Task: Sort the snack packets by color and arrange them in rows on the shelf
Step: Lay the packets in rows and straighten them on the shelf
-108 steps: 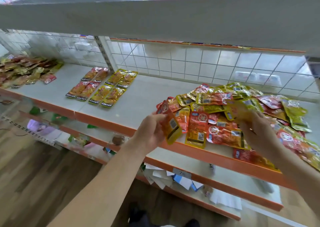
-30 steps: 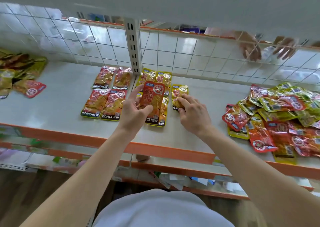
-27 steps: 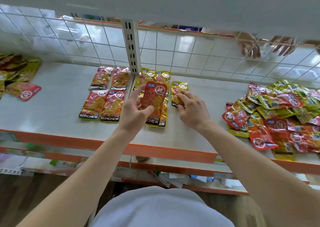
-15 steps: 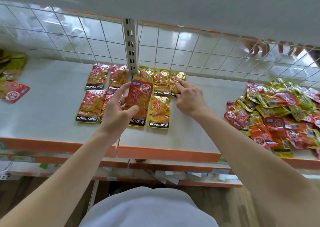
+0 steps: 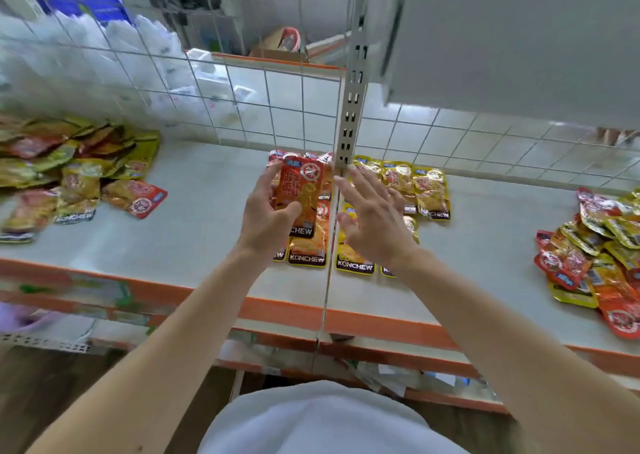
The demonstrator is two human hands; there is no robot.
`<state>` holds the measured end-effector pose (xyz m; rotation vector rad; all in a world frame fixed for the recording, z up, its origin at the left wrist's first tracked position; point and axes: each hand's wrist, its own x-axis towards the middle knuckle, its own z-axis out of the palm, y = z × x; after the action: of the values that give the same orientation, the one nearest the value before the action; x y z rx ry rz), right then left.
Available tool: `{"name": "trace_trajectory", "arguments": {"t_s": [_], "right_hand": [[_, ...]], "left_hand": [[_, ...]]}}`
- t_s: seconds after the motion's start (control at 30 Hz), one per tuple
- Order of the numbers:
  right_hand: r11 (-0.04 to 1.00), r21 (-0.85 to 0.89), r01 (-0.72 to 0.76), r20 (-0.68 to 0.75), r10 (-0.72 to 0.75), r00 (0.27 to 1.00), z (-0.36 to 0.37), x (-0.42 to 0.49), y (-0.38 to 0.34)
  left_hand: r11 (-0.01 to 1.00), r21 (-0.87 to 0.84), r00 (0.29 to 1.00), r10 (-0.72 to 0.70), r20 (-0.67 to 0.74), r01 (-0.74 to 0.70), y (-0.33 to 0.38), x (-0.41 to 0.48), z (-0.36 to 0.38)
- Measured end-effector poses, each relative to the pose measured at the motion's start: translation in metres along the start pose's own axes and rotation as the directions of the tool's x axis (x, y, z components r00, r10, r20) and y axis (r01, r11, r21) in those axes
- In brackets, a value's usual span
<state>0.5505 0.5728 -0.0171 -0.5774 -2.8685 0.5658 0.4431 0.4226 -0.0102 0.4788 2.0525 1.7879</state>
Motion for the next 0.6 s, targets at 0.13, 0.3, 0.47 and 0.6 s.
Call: {"name": "trace_trajectory", "arguments": {"t_s": [0.13,0.3,0.47,0.6], "right_hand": [[1.0,-0.007,-0.011,0.027,0.011,1.0,0.011,0.012,-0.024],[0.996,-0.027,-0.085,0.083,0.087,0.993,0.021,0.026,-0.045],[0.994,-0.061,-0.092,0.126,0.1,0.987,0.033,0.04,-0.067],[0.995,-0.091,-0.036,0.191,0.053,0.98,0.048,0.048,-0.087]], "left_hand": [[0.996,0.094,0.998,0.0,-0.062,0.006,-0.009,0.026,-0.042],[0.954,0.298,0.993,0.015,-0.119,0.022,-0.027,0.061,-0.077],[0.772,0.634,0.991,0.119,-0.064,-0.051,-0.04,0.084,-0.089],[0.535,0.83,0.985,0.149,0.09,-0.157,-0.054,0.093,-0.098]]}}
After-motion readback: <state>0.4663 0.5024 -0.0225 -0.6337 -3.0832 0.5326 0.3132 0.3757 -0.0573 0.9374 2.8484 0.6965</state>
